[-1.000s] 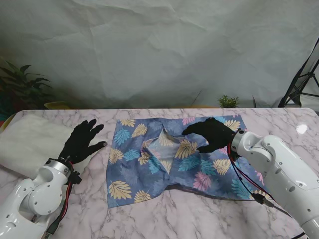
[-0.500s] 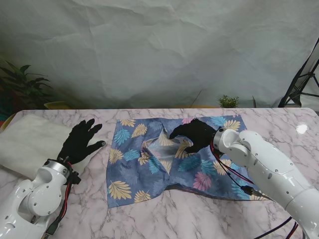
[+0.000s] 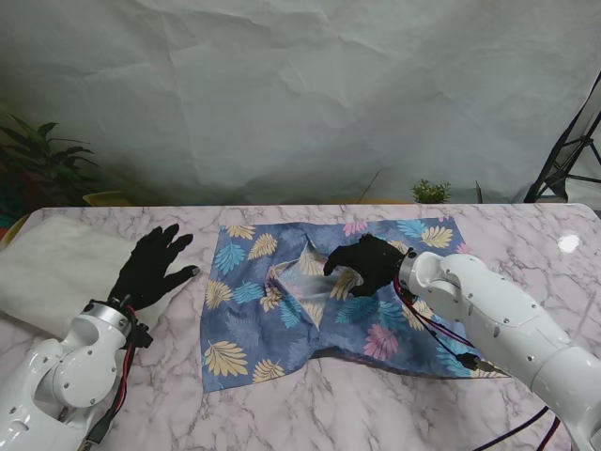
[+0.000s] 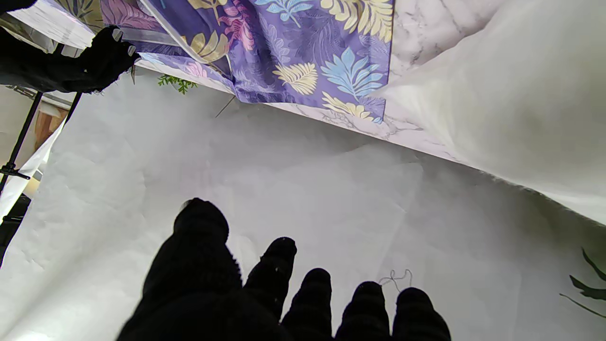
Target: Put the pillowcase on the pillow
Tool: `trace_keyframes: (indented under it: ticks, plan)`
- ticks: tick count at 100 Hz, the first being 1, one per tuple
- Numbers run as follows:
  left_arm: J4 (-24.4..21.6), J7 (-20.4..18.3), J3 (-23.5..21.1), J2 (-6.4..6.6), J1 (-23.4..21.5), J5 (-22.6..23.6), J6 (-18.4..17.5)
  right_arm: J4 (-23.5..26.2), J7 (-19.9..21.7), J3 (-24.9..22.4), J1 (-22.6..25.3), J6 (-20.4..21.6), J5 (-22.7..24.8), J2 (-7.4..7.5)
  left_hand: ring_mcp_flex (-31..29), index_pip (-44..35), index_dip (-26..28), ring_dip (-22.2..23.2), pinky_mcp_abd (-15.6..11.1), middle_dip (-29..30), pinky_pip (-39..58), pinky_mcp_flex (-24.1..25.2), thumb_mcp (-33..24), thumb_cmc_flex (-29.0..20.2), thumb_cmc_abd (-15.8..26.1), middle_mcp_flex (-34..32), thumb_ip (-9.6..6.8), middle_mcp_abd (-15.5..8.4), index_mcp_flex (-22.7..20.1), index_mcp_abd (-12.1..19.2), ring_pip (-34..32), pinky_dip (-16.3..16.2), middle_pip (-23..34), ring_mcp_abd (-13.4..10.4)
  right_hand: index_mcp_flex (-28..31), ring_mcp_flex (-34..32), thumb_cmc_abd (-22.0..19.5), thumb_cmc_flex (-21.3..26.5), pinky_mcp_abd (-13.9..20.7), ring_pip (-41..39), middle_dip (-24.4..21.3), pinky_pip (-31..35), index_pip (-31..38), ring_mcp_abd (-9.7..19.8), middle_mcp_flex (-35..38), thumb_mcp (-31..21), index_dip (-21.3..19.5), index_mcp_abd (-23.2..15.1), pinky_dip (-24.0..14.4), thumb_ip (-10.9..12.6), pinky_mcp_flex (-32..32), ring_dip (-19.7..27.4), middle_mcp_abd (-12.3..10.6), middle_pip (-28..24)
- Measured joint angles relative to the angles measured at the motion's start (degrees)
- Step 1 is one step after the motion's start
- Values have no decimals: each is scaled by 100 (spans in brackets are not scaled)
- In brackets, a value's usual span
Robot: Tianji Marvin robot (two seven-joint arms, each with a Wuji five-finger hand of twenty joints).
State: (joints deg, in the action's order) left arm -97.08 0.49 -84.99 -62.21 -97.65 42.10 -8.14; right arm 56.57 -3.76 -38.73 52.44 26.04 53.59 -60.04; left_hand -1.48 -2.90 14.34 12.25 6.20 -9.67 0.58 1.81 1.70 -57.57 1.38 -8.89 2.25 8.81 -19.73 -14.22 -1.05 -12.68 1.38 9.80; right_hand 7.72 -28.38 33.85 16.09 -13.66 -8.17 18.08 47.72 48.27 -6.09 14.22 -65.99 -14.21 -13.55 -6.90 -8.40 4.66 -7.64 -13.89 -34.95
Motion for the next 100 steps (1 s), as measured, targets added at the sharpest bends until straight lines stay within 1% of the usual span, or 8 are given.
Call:
trace_keyframes:
  ticks: [16, 38, 52, 69, 80, 90, 97, 100]
  plan:
    - [5, -10, 7, 2, 5, 0, -2, -107, -249, -17, 10, -168, 11, -7, 0, 0, 0, 0, 2, 0, 1, 1, 0, -6, 0, 0, 0, 0, 0, 0, 0, -2, 0, 0, 132, -131, 0, 1, -44, -299, 9, 91, 76, 96, 3, 0, -87, -5, -98, 0, 24, -230, -6, -104]
    - [5, -12, 16, 2, 8, -2, -3, -69, -553, -280, 185, -448, 128, -33, 0, 0, 0, 0, 2, 0, 1, 0, 0, -11, 0, 0, 0, -1, 0, 0, 0, -8, 0, 0, 107, -145, 0, -7, -45, -580, 20, 164, 70, 118, -8, 0, -89, -6, -183, -1, 15, -414, -6, -115]
    - [7, -11, 28, 2, 13, -6, -3, 78, -501, -407, 318, -701, 162, -26, 0, 0, 0, 0, 4, 0, 2, 1, 0, -11, 0, 0, 0, -2, 0, 0, 0, -10, 0, 0, 107, -140, -2, -107, -59, -582, 20, 167, 69, 81, -10, 88, -89, -6, -192, -13, -40, -416, -6, -115]
    - [8, -11, 30, 2, 17, -7, -6, 131, -256, -408, 349, -711, 120, -13, 0, 0, 0, 0, 55, 0, 2, 1, 0, -11, 0, 0, 0, -2, 0, 0, 0, -10, 0, 0, 106, -136, -4, -174, -180, -583, 20, 169, 16, -37, -12, 366, -89, -6, -193, -68, -71, -416, -6, -115]
    - [8, -9, 30, 2, 17, -7, -5, 90, -238, -219, 300, -675, 40, 8, 0, 0, 0, 0, 61, 0, 2, 1, 0, -12, 0, 1, 0, -2, 0, 0, 0, -13, 0, 0, 247, -137, -4, -314, -205, -583, 18, 176, 5, -65, -9, 506, -89, -79, -193, -77, 4, -416, -6, -115]
    - [7, -4, 30, 1, 16, -8, -4, -89, -333, 96, 169, -584, -45, -2, 0, 0, 0, 0, 63, 0, 2, 2, 0, -12, 0, 2, 0, -2, 0, 2, 0, -22, 0, 0, 620, -692, 5, -313, -205, -587, 26, 293, 155, -26, 221, 505, -188, -297, -231, -78, 403, -416, -7, -177]
    - [6, -4, 30, 1, 16, -12, -4, -251, -419, 216, 94, -505, -93, -41, 0, 0, 0, 0, 68, 0, 2, 3, 0, -13, 0, 3, 0, -2, 0, 8, 0, -68, 0, 0, 872, -1175, 300, -288, -202, -748, 97, 506, 318, 144, 294, 397, -380, -442, -401, -78, 757, -472, -3, -313]
    - [5, -4, 30, 1, 15, -13, -2, -305, -449, 241, 73, -490, -123, -58, 0, 0, 0, 0, 70, 0, 2, 3, 0, -13, 0, 4, 0, -2, 0, 21, 0, -70, 0, 0, 971, -1460, 358, -250, -194, -891, 153, 680, 432, 312, 386, 304, -456, -507, -478, -78, 929, -532, 16, -392]
